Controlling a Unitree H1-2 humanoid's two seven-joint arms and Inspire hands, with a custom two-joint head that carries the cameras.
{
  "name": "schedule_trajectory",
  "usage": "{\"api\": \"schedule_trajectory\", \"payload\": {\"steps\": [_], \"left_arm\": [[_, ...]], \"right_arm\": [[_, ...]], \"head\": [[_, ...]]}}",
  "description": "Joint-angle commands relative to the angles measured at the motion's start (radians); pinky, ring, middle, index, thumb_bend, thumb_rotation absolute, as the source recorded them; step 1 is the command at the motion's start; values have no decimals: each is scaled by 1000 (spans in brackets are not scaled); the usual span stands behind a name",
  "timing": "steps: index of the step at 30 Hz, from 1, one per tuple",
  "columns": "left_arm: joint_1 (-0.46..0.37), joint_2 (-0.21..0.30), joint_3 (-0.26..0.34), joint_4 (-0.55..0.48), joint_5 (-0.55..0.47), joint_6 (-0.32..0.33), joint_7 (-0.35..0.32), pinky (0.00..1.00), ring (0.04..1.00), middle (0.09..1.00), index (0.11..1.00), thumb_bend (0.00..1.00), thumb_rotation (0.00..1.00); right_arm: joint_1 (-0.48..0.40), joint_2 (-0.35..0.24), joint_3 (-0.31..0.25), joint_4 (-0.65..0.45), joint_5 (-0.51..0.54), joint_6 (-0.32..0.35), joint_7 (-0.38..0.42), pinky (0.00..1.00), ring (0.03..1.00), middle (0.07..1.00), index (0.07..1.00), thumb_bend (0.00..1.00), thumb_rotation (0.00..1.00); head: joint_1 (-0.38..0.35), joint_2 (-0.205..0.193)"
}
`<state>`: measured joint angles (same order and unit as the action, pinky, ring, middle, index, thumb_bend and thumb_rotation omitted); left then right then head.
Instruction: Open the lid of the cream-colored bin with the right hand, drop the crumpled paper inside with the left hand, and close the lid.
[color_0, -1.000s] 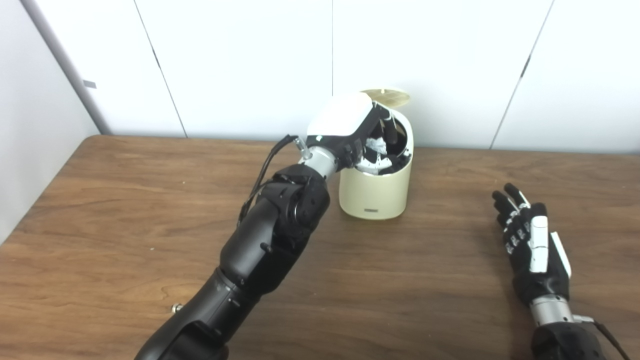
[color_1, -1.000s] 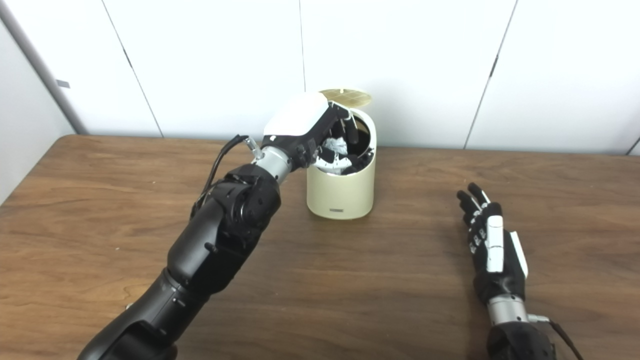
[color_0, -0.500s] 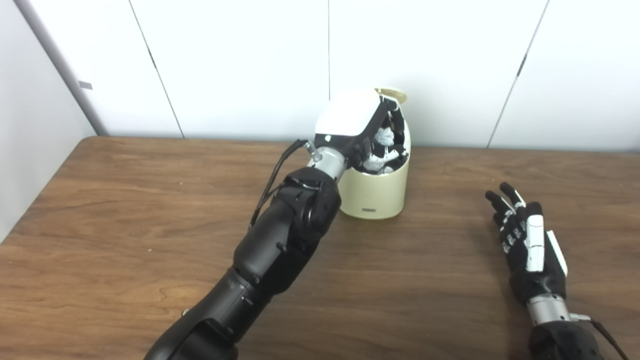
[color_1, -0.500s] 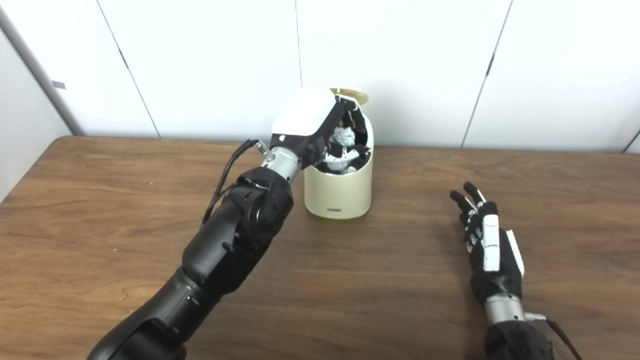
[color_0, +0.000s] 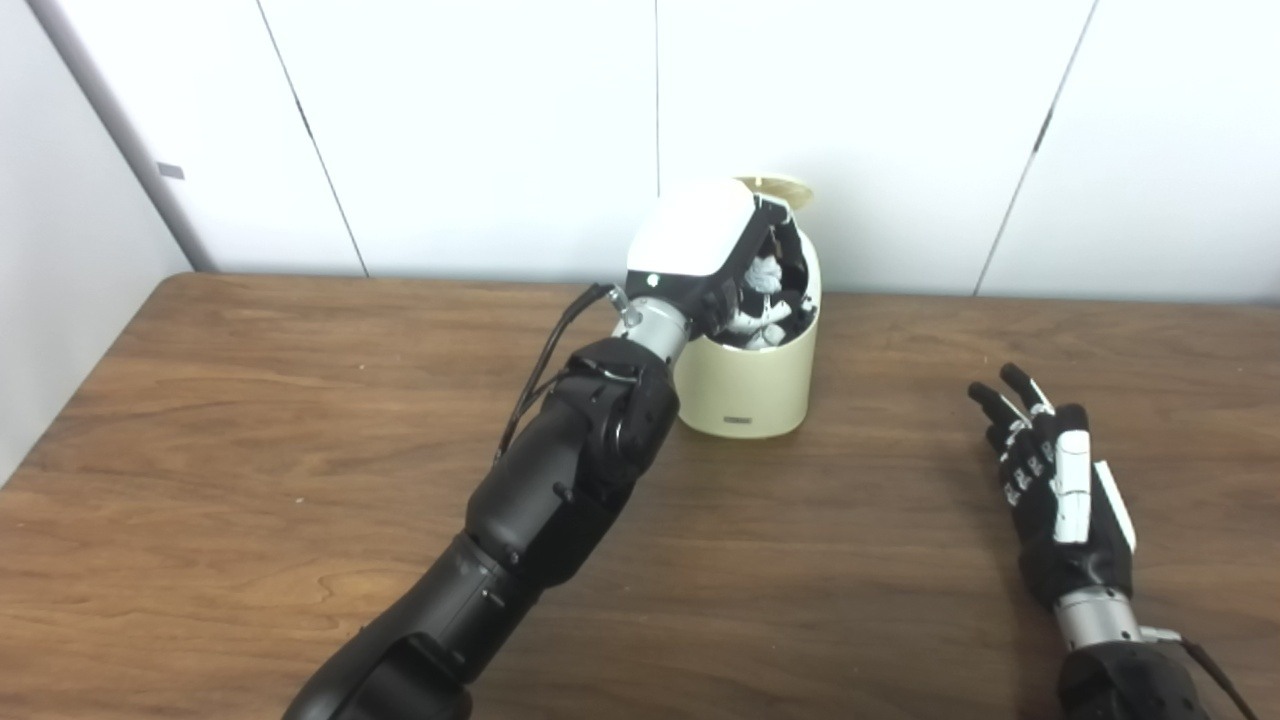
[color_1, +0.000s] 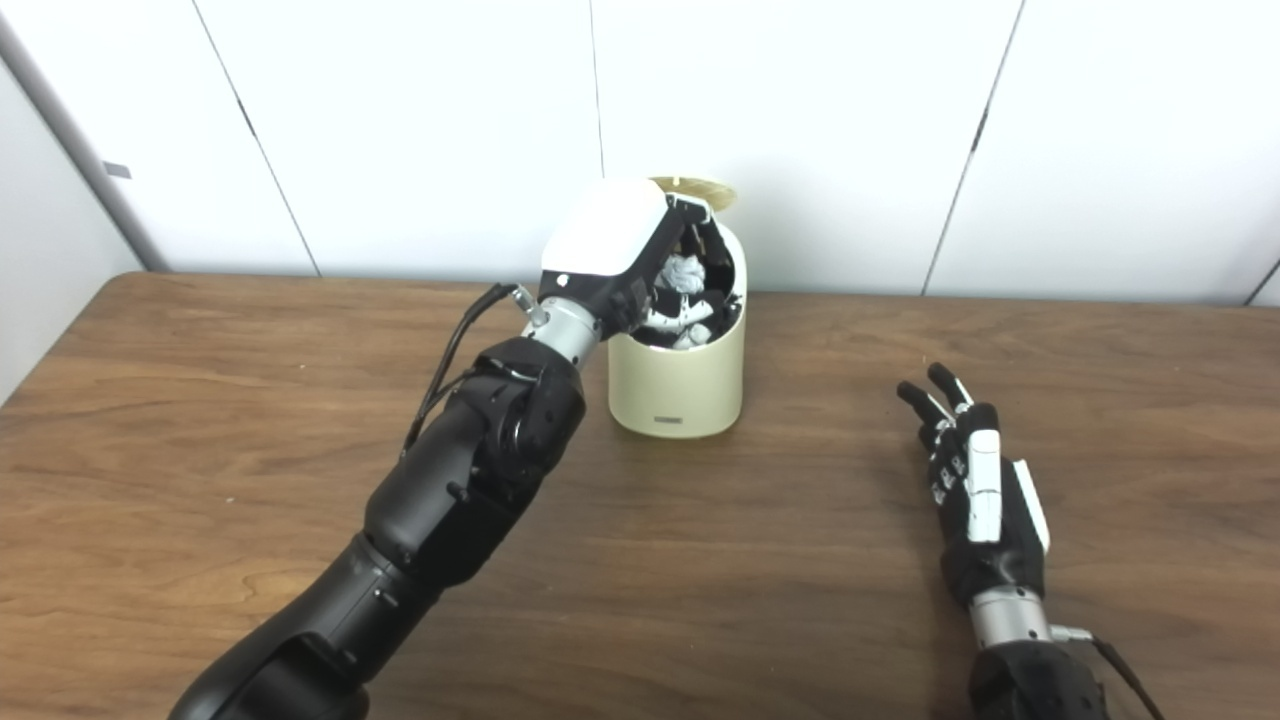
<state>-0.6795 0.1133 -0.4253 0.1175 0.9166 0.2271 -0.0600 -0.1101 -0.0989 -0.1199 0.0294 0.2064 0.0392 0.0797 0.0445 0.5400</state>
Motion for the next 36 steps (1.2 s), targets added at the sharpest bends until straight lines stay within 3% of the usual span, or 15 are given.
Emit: {"api": "schedule_trajectory", "payload": {"steps": [1, 12, 14, 17, 18, 19, 21, 28, 34, 36], "left_arm": [[-50, 16, -1, -2, 27, -11, 5, 290, 431, 577, 502, 464, 0], [-41, 45, -31, -6, 123, 22, -31, 356, 501, 572, 466, 471, 0], [-41, 47, -31, -4, 127, 17, -33, 483, 603, 562, 460, 503, 0], [-43, 53, -43, 0, 159, 25, -45, 593, 676, 699, 493, 516, 37], [-43, 54, -45, -1, 167, 29, -54, 635, 707, 725, 594, 659, 19], [-42, 53, -44, -3, 169, 33, -64, 670, 733, 744, 650, 732, 9], [-39, 51, -37, -8, 160, 36, -85, 722, 778, 776, 685, 790, 1], [-28, 47, -28, -19, 157, 32, -92, 722, 804, 792, 690, 843, 0], [-26, 42, -20, -20, 146, 17, -65, 742, 813, 805, 700, 822, 0], [-22, 33, -9, -15, 129, 1, -26, 639, 731, 752, 662, 820, 0]], "right_arm": [[24, 7, 8, 20, 8, 18, 10, 1000, 946, 825, 907, 621, 1000], [19, -2, 6, 27, 1, 2, 3, 1000, 926, 813, 886, 619, 1000], [14, -1, 2, 31, 0, -2, -3, 1000, 917, 811, 883, 612, 1000], [10, -4, 1, 33, 1, 2, -2, 1000, 909, 806, 874, 606, 1000], [10, -6, 2, 32, 3, 5, 1, 1000, 911, 808, 872, 609, 1000], [10, -8, 3, 31, 2, 5, 4, 1000, 912, 809, 872, 610, 1000], [10, -9, 3, 30, 3, 1, 6, 1000, 911, 802, 866, 610, 1000], [14, -16, 12, 20, -14, 9, 2, 1000, 905, 804, 847, 615, 1000], [16, -18, 12, 22, -21, 10, 4, 1000, 900, 791, 817, 624, 1000], [16, -17, 11, 25, -21, 8, 2, 1000, 896, 781, 805, 616, 1000]], "head": [[1, 1], [2, 9], [2, 8], [4, 6], [4, 6], [4, 6], [4, 6], [4, 7], [5, 8], [6, 8]]}}
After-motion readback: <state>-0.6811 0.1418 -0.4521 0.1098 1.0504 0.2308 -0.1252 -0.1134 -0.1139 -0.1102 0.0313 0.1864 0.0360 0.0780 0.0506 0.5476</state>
